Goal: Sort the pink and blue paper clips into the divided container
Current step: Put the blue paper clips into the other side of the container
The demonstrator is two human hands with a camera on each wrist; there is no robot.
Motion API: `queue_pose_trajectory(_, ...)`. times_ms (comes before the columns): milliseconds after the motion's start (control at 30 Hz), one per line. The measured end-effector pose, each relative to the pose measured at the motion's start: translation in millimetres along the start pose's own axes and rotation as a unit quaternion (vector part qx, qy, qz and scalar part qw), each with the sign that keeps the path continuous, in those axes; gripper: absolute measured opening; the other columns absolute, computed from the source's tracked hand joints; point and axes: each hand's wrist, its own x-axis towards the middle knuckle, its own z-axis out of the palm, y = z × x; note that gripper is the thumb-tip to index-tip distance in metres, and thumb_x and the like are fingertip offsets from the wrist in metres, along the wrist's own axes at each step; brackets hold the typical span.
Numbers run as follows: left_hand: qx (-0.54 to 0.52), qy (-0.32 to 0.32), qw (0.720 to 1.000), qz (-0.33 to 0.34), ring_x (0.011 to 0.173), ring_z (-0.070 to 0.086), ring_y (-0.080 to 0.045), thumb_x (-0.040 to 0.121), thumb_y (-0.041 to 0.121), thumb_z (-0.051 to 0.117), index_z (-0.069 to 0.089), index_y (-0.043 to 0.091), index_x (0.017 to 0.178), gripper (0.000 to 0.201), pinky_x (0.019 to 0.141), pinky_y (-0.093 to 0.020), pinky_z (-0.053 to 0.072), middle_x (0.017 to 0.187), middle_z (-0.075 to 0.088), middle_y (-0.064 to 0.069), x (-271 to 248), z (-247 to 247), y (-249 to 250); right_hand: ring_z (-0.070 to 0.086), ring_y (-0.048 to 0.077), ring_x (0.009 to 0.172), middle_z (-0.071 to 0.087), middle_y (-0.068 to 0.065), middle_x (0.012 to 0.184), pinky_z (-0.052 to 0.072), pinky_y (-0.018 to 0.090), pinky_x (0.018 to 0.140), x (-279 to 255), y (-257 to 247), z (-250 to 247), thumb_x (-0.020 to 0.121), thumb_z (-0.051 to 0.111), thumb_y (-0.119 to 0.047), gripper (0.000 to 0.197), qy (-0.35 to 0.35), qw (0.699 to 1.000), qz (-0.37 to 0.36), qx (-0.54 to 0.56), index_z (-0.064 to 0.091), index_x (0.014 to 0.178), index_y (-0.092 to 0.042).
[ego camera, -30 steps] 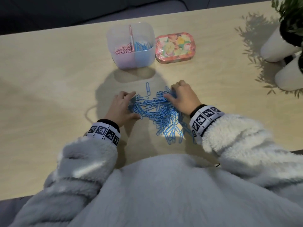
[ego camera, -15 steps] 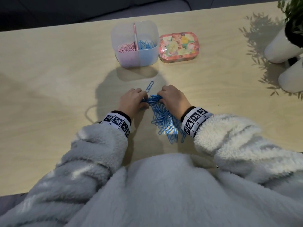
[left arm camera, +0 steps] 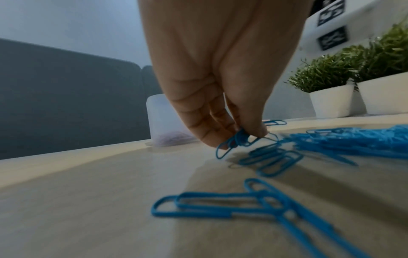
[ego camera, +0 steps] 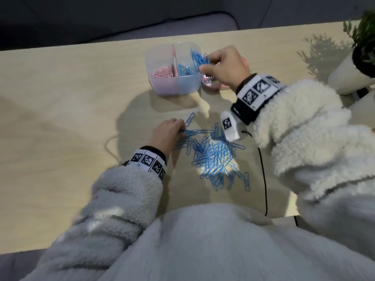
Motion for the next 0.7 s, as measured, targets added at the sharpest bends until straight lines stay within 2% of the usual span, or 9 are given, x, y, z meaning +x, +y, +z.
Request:
queue_pose_trajectory(67, -0.028, 0.014, 0.999, 0.004, 0.095, 0.055, -0.034, 0.085, 0.017, 0.058, 0.058, 0.004, 0.098, 0.018, 0.079, -0.043, 0.043, 0.101, 0.06, -0.018, -1, -2, 0, 0.048, -0.003, 0.037, 0.052, -0.005, 0.057, 0.038, 0.01, 0.047, 27, -11, 5, 0.075, 0.075, -0.02, 0.014, -0.013, 0.999, 0.031, -0.019, 0.069, 0.072, -0.008)
queue_pose_trajectory(133, -0.05, 0.027, 0.998, 0.01, 0.093, 0.056, -0.034, 0.085, 0.016, 0.059, 0.058, 0.003, 0.097, 0.018, 0.078, -0.04, 0.041, 0.099, 0.061, -0.017, -1, -4, 0, 0.048, 0.002, 0.042, 0.05, -0.005, 0.057, 0.043, 0.016, 0.047, 46, -19, 11, 0.071, 0.078, -0.02, 0.026, -0.016, 0.997, 0.047, -0.057, 0.057, 0.057, -0.014)
queue_pose_trajectory(200, -0.066, 0.049, 0.997, 0.016, 0.089, 0.056, -0.034, 0.085, 0.017, 0.059, 0.058, 0.004, 0.095, 0.017, 0.075, -0.038, 0.04, 0.096, 0.062, -0.017, 1, -8, 1, 0.06, 0.01, 0.06, 0.061, 0.004, 0.074, 0.054, 0.027, 0.061, 55, -27, 17, 0.067, 0.081, -0.023, 0.024, -0.018, 0.993, 0.051, -0.105, 0.064, 0.074, -0.008)
queue_pose_trajectory(267, -0.081, 0.073, 0.994, 0.017, 0.085, 0.057, -0.032, 0.086, 0.019, 0.059, 0.057, 0.004, 0.094, 0.016, 0.073, -0.037, 0.041, 0.094, 0.063, -0.016, 5, -16, 3, 0.064, 0.023, 0.079, 0.067, 0.012, 0.094, 0.057, 0.036, 0.074, 60, -31, 24, 0.067, 0.081, -0.025, 0.041, -0.032, 0.988, 0.053, -0.142, 0.065, 0.098, -0.003)
queue_pose_trajectory(367, -0.094, 0.111, 0.989, 0.021, 0.084, 0.058, -0.028, 0.088, 0.019, 0.056, 0.057, 0.005, 0.094, 0.015, 0.069, -0.029, 0.037, 0.093, 0.064, -0.013, 17, -33, 9, 0.067, 0.028, 0.089, 0.069, 0.014, 0.101, 0.056, 0.036, 0.079, 54, -35, 29, 0.076, 0.073, -0.024, 0.035, -0.035, 0.985, 0.038, -0.166, 0.065, 0.101, -0.001)
queue_pose_trajectory(433, -0.095, 0.138, 0.986, 0.028, 0.085, 0.057, -0.027, 0.088, 0.017, 0.056, 0.057, 0.004, 0.094, 0.015, 0.07, -0.029, 0.036, 0.094, 0.064, -0.014, 31, -47, 15, 0.067, 0.03, 0.089, 0.069, 0.017, 0.101, 0.056, 0.039, 0.082, 47, -32, 24, 0.082, 0.06, -0.015, 0.022, -0.015, 0.989, 0.028, -0.143, 0.067, 0.097, 0.001)
queue_pose_trajectory(500, -0.09, 0.166, 0.982, 0.022, 0.088, 0.057, -0.026, 0.088, 0.016, 0.054, 0.057, 0.004, 0.095, 0.014, 0.074, -0.032, 0.037, 0.097, 0.064, -0.014, 48, -62, 22, 0.067, 0.032, 0.09, 0.071, 0.019, 0.097, 0.054, 0.042, 0.085, 37, -25, 15, 0.082, 0.049, -0.009, 0.024, 0.009, 0.994, 0.012, -0.108, 0.069, 0.089, 0.001)
queue_pose_trajectory(600, -0.077, 0.206, 0.976, -0.011, 0.096, 0.058, -0.029, 0.087, 0.018, 0.052, 0.058, 0.007, 0.096, 0.016, 0.08, -0.035, 0.041, 0.102, 0.064, -0.014, 83, -82, 30, 0.068, 0.03, 0.088, 0.073, 0.018, 0.09, 0.054, 0.041, 0.083, 15, -7, -1, 0.083, 0.051, -0.015, 0.024, 0.027, 0.997, -0.004, -0.067, 0.071, 0.081, -0.002)
queue_pose_trajectory(700, -0.024, 0.207, 0.977, -0.044, 0.104, 0.054, -0.034, 0.088, 0.018, 0.048, 0.056, 0.004, 0.104, 0.022, 0.084, -0.039, 0.041, 0.111, 0.06, -0.018, 114, -93, 36, 0.064, 0.026, 0.068, 0.071, 0.023, 0.076, 0.054, 0.047, 0.071, -15, 22, -8, 0.08, 0.053, -0.015, 0.024, 0.017, 0.999, -0.017, -0.038, 0.068, 0.071, 0.002)
